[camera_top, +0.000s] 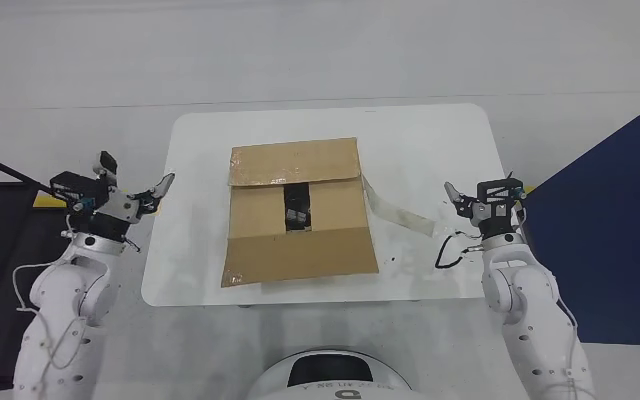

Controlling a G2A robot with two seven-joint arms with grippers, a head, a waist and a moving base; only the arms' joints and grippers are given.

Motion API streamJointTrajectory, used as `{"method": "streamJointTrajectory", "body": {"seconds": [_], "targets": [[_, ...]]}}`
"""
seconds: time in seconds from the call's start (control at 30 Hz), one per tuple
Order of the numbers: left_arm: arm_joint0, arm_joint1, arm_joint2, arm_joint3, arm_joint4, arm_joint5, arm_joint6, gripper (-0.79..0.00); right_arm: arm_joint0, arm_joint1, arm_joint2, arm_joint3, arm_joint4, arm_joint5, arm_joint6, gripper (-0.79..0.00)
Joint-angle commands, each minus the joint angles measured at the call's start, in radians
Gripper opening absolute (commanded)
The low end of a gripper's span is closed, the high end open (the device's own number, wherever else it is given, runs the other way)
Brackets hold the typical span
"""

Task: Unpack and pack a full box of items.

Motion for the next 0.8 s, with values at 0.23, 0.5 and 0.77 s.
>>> {"method": "streamJointTrajectory", "body": {"seconds": [0.23, 0.5, 0.77], "targets": [[-0.001, -0.003, 0.004, -0.005, -0.025, 0.03, -0.033, 0.0, 0.0, 0.0, 0.0, 0.0, 0.0, 0.0, 0.0, 0.0], [-0.001, -0.003, 0.004, -0.005, -0.025, 0.03, -0.033, 0.0, 0.038, 0.003, -0.019, -0.029, -0.063, -0.057, 0.048, 0.0], [-0.001, -0.003, 0.004, -0.005, -0.025, 0.03, -0.033, 0.0, 0.073, 0.005, -0.056, -0.053, -0.131, -0.119, 0.089, 0.0]]}}
